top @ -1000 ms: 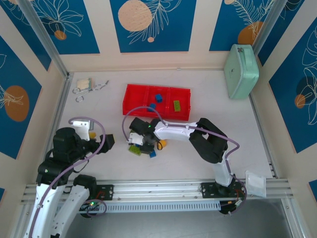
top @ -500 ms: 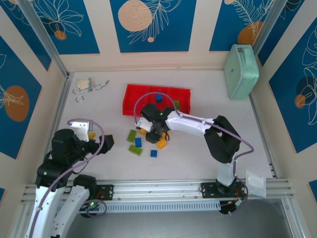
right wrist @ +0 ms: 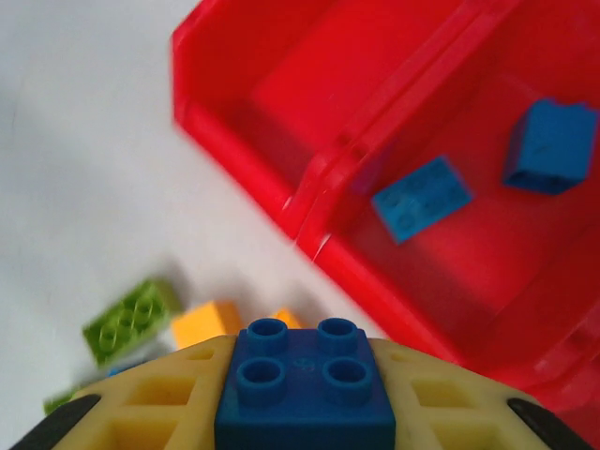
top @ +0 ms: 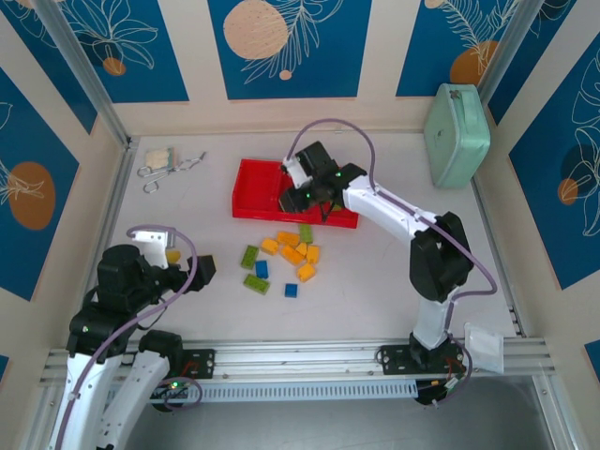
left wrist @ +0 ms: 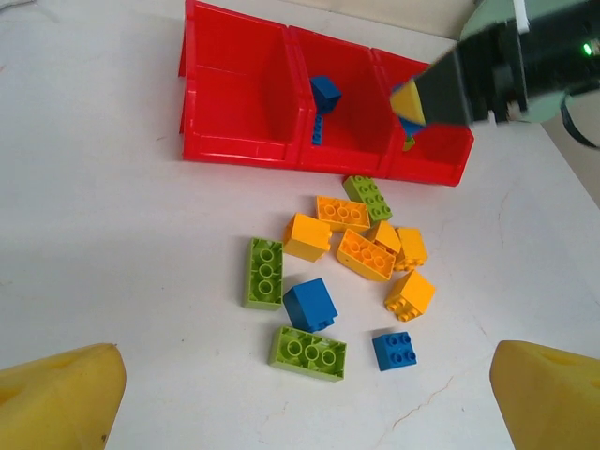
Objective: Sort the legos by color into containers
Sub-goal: Place the lego in the container.
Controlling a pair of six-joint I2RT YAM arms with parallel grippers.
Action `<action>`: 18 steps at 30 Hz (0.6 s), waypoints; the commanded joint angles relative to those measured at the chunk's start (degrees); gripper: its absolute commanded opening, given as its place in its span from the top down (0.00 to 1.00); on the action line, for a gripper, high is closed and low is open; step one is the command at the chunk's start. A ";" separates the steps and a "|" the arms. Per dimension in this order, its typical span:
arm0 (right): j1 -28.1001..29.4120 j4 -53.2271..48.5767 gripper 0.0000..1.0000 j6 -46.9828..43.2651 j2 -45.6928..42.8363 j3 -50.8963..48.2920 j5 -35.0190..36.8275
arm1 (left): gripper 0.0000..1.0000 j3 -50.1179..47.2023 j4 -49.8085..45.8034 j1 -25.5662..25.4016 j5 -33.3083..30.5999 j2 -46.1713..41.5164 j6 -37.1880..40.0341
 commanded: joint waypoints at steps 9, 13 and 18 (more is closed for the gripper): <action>-2.19 -7.78 0.95 4.94 23.37 28.29 1.60 | 0.01 -0.65 1.32 -0.03 -0.13 -0.96 -0.27; -2.87 -11.20 0.89 6.30 27.67 34.26 4.17 | 0.01 -0.73 1.32 -0.07 -0.17 -0.99 -0.32; -3.84 -8.45 0.87 8.99 26.66 30.77 4.11 | 0.01 -0.73 1.41 -0.05 -0.13 -0.81 -0.17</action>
